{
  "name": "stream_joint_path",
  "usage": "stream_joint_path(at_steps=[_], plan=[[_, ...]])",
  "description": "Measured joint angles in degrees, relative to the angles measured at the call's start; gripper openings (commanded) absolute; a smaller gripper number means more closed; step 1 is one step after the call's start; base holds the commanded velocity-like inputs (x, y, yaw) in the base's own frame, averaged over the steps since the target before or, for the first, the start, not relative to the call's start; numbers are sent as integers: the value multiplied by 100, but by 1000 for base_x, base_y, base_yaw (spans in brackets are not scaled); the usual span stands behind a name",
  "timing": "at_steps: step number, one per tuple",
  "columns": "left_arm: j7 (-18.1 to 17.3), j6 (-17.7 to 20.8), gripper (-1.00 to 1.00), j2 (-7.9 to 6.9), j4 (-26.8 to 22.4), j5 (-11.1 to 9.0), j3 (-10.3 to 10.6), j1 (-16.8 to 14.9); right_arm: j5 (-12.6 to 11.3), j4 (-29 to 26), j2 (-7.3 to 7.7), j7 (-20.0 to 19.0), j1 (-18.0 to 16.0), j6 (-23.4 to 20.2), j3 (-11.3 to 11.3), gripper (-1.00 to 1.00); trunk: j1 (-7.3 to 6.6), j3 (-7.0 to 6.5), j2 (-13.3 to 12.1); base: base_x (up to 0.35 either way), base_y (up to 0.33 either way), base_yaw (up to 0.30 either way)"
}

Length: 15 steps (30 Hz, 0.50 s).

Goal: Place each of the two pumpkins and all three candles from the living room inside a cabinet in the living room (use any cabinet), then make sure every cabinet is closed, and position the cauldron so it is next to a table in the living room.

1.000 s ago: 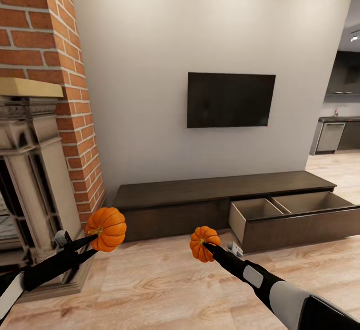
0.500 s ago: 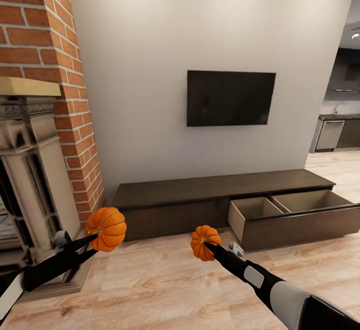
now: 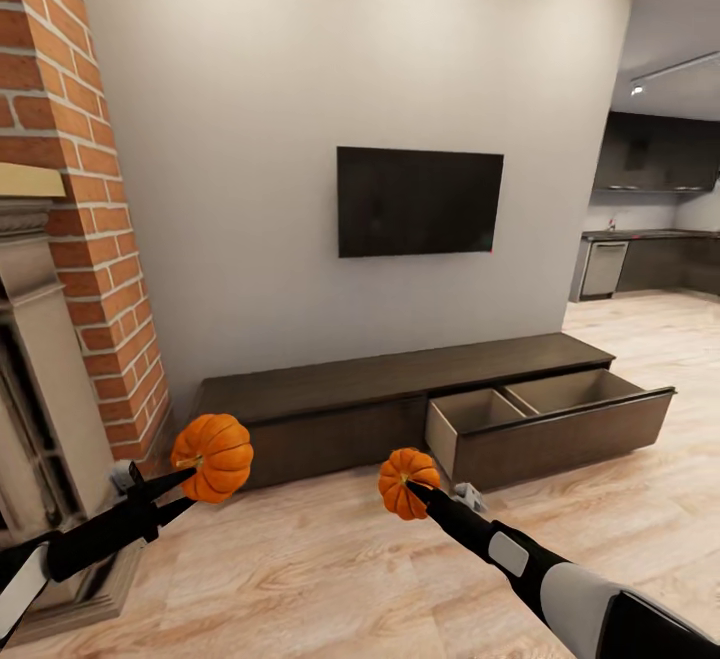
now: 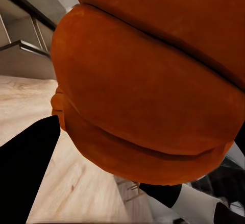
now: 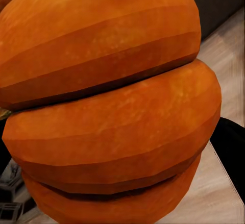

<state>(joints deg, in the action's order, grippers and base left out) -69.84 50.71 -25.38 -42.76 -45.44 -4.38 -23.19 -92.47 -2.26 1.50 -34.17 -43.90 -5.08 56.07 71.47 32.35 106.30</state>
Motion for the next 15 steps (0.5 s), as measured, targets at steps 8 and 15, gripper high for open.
stream_joint_path(at_steps=[8, 15], plan=[[13, -5, -100, 0, 8, 6, 5, 0, 4, 8, 5, 0, 1, 0, 16, -100, 0, -47, 0, 0, 0, -242], [26, 6, -100, 8, 2, -11, 10, 1, -9, -6, -5, 18, 0, -59, -23, -100, 0, -78, 0, 0, 0, -202]])
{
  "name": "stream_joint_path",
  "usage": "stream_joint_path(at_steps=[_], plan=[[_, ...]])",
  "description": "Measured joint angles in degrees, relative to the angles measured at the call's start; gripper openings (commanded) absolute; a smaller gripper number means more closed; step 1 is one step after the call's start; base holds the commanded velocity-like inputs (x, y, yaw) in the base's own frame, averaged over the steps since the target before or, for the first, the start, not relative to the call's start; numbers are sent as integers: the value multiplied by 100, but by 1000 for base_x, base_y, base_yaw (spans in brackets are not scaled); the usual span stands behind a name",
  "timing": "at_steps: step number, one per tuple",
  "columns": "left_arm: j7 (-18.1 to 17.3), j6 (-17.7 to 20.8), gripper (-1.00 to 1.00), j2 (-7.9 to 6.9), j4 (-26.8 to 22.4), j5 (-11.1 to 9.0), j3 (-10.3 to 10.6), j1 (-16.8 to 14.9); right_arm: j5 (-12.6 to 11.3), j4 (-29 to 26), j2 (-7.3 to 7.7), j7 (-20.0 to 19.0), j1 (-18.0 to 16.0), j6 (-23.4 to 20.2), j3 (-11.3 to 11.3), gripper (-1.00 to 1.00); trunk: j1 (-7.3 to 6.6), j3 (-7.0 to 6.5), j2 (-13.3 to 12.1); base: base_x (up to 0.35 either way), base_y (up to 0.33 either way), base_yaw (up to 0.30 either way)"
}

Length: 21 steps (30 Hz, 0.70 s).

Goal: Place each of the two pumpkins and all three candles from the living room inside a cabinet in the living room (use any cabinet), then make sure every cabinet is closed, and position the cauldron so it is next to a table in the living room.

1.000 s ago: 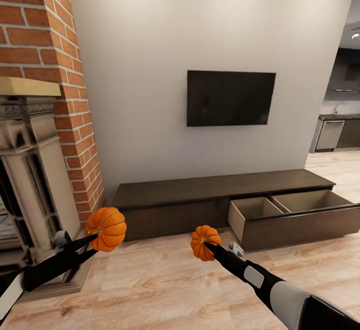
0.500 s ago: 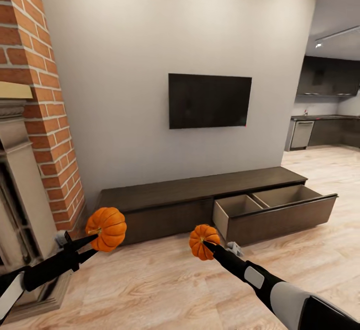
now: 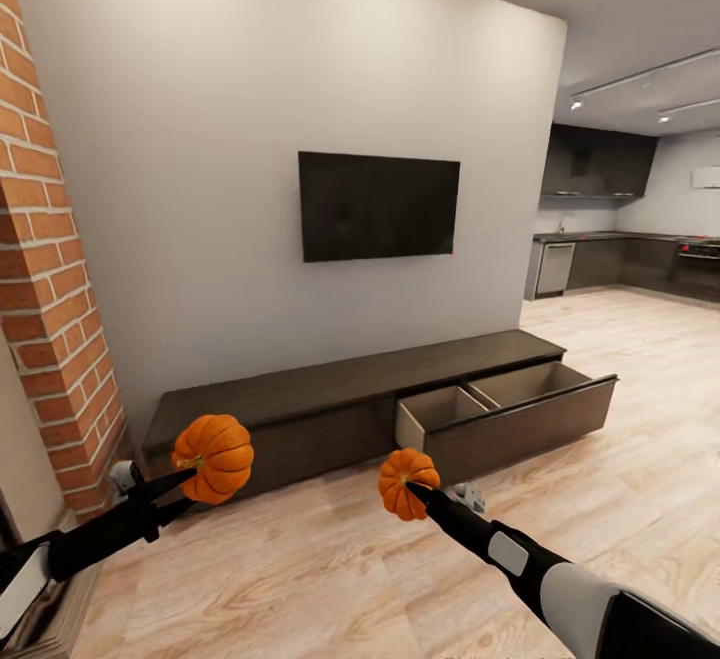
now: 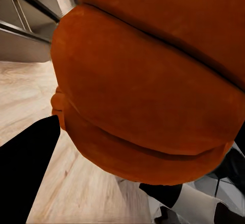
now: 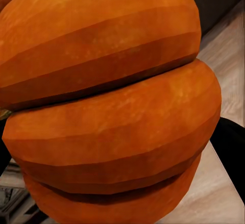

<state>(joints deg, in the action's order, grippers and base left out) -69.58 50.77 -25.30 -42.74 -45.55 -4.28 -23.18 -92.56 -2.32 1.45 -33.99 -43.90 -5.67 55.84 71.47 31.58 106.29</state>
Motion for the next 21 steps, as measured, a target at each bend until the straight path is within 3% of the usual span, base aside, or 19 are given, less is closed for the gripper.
stream_joint_path(at_steps=[8, 21], plan=[[10, -1, -100, 220, -13, 20, 51, 1, -349, 25, 43, -22, 2, -357, 18, -100, 0, 63, 0, 0, 0, -16], [-7, -3, -100, 236, -13, 20, 65, 0, -528, 39, 66, -244, 212, -484, 13, -100, 0, 181, 0, 0, 0, -126]])
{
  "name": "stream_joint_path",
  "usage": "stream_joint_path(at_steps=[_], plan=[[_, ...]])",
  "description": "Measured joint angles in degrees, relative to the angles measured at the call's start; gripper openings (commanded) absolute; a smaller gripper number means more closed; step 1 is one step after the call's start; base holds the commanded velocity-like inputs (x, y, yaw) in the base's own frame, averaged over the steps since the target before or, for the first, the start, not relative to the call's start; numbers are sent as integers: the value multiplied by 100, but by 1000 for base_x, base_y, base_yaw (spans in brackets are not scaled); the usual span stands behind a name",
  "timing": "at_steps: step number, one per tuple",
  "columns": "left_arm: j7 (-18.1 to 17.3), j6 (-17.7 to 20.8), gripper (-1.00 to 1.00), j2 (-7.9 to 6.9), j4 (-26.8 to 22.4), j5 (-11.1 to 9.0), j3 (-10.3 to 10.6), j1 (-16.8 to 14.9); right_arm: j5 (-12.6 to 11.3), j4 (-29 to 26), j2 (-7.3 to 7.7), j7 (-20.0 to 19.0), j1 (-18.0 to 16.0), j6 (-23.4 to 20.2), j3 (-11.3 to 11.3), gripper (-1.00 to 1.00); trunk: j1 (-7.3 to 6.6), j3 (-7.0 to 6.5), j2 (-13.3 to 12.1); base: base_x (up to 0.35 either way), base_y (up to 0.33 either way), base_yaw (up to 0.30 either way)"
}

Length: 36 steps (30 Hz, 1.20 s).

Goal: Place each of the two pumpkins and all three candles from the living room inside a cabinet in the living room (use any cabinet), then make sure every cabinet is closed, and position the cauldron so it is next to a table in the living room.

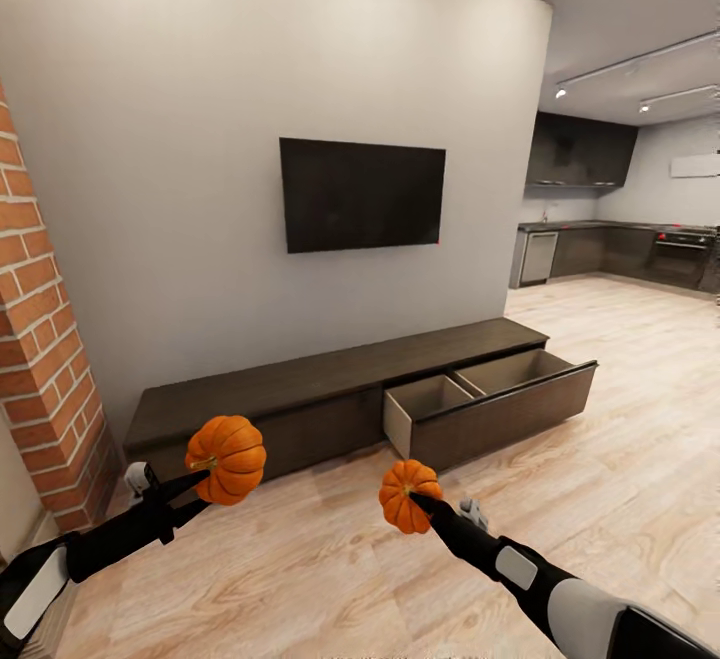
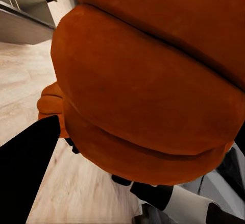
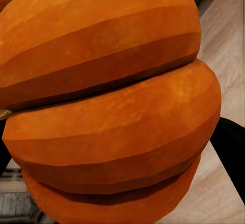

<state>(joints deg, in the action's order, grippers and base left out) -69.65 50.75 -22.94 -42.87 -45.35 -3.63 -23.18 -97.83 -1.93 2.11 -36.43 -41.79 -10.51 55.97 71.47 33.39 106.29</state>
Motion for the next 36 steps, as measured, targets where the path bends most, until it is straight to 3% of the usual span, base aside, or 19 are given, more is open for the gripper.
stream_joint_path(at_steps=[7, 13, 17, 21, 36], plan=[[2, 2, -100, 1, -2, -2, -1, 1, 2, 163, 0, -47, 295, 370, 3, -100, 0, 52, 0, 0, 0, -108], [0, 2, -100, 1, -2, -3, -2, 1, -42, 163, -2, -241, 331, 449, -12, -100, 0, 55, 0, 0, 0, -5], [-1, 2, -100, 1, -2, -3, -5, 1, -281, 160, -2, -257, 332, 433, -34, -100, 0, 55, 0, 0, 0, -21], [0, 3, -100, 2, 1, -3, 0, -1, -391, 159, -1, -272, 333, 430, -16, -100, 0, 55, 0, 0, 0, -220], [5, -12, -100, 2, 4, 18, 6, -1, -391, 163, 0, -298, 334, 438, 16, -100, 0, 55, 0, 0, 0, -280]])
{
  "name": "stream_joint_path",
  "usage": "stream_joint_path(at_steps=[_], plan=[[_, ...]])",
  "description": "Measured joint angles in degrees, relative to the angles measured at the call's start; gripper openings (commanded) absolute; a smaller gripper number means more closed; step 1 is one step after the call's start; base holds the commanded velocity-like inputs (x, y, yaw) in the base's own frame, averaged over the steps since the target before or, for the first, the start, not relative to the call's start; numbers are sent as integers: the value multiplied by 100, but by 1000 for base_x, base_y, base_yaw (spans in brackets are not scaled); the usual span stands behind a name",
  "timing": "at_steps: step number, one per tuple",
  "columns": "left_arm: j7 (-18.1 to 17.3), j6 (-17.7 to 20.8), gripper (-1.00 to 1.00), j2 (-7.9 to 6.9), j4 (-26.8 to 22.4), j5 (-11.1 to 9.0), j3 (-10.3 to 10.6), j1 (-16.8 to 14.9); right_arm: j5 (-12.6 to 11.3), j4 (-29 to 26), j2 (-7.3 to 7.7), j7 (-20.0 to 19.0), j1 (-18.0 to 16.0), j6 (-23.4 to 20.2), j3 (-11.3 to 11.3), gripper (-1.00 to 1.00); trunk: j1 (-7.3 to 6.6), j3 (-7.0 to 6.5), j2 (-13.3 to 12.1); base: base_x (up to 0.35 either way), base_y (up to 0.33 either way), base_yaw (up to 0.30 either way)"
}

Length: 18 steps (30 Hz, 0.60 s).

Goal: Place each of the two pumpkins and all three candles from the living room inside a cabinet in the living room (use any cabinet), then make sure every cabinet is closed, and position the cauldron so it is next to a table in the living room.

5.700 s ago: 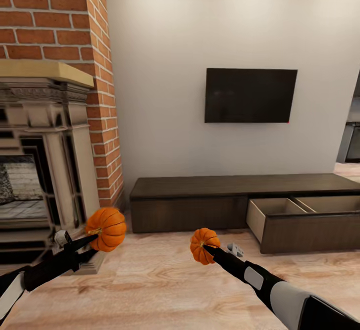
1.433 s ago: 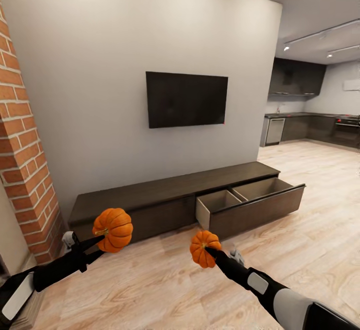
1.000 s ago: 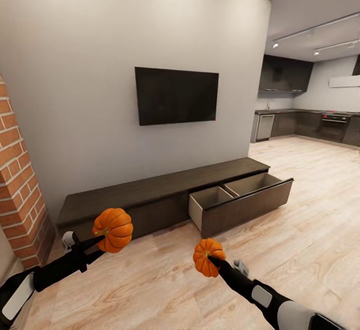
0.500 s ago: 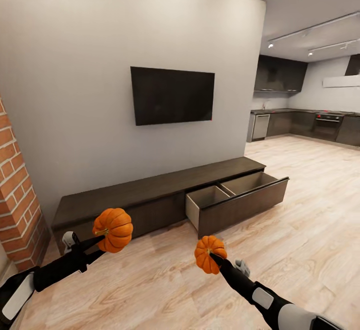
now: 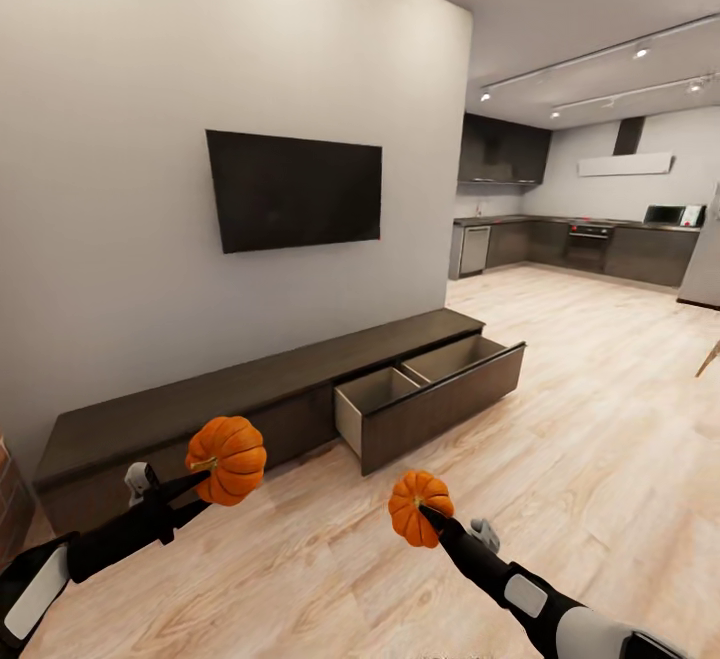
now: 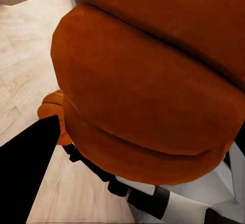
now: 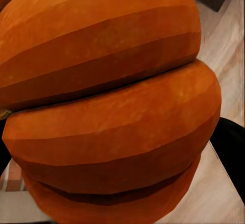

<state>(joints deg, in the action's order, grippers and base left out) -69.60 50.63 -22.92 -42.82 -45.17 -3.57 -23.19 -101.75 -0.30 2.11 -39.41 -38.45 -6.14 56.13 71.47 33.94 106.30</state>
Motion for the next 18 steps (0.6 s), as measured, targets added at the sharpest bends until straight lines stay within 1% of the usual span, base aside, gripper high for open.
stream_joint_path(at_steps=[18], plan=[[5, -9, -100, 0, 7, 14, -6, 0, 5, 7, 0, 18, 0, 0, 21, -100, 0, 0, 0, 0, 0, -282]])
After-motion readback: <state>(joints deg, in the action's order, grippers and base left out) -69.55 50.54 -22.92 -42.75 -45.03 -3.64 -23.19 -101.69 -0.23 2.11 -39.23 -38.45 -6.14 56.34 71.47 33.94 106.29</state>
